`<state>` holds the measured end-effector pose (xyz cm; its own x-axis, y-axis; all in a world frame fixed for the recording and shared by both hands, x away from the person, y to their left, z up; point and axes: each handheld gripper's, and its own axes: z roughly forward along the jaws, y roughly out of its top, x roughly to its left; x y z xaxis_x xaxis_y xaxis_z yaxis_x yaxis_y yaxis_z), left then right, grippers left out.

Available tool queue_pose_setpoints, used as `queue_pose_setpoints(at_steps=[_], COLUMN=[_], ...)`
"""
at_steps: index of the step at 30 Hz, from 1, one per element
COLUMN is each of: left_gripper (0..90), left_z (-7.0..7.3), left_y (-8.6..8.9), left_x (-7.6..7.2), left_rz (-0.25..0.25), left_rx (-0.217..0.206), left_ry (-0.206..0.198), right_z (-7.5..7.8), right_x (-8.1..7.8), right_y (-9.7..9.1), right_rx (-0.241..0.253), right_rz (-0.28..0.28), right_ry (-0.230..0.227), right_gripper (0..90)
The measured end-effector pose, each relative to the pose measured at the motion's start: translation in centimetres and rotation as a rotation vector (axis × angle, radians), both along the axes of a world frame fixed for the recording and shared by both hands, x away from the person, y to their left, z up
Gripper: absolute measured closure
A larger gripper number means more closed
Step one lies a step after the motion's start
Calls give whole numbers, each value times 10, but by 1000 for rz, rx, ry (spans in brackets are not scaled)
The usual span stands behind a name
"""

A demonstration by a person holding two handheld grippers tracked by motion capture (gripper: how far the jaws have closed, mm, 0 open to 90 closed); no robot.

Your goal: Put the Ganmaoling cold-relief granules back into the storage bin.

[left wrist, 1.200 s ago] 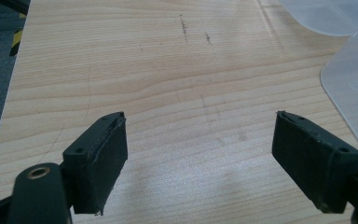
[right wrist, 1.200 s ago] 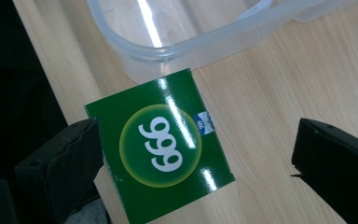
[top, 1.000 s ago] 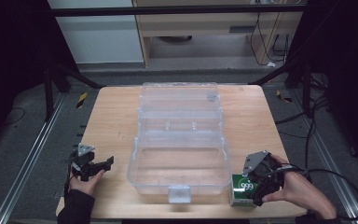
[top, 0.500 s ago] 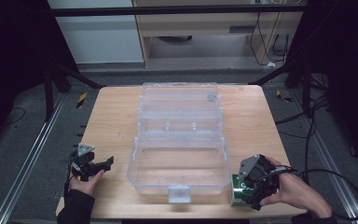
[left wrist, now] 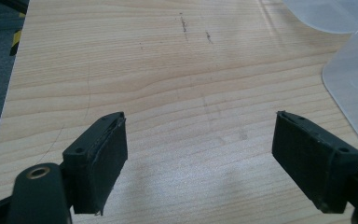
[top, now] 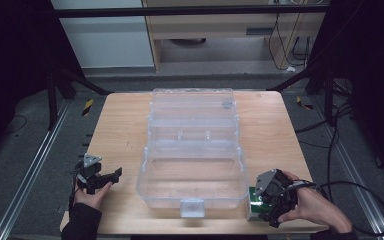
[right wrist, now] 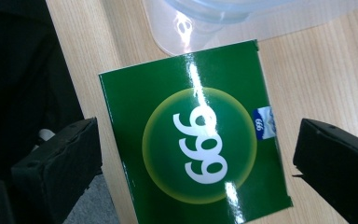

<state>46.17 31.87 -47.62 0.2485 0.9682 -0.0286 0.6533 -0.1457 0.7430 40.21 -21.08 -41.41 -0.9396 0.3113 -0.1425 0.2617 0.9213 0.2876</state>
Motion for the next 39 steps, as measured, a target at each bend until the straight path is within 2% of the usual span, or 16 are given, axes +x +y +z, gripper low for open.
queue_pose_setpoints(at_steps=[3,5,16,27,31,39], left_gripper=[173,174,174,174,174,174], left_z=[0,0,0,0,0,0], left_y=[0,0,0,1,1,1], left_x=[0,0,0,0,0,0], left_rz=[1,0,1,1,1,1], left_rx=[1,1,3,4,4,3], left_ry=[0,0,2,1,2,3], right_z=[-6,-10,-25,-26,-23,-22], right_x=[1,2,9,12,11,12], right_y=[1,2,4,6,3,2], right_rx=[-3,-23,-37,-42,-41,-47], right_rz=[5,12,37,62,43,11], right_ry=[14,14,41,62,82,102], right_gripper=[15,15,44,99,143,152])
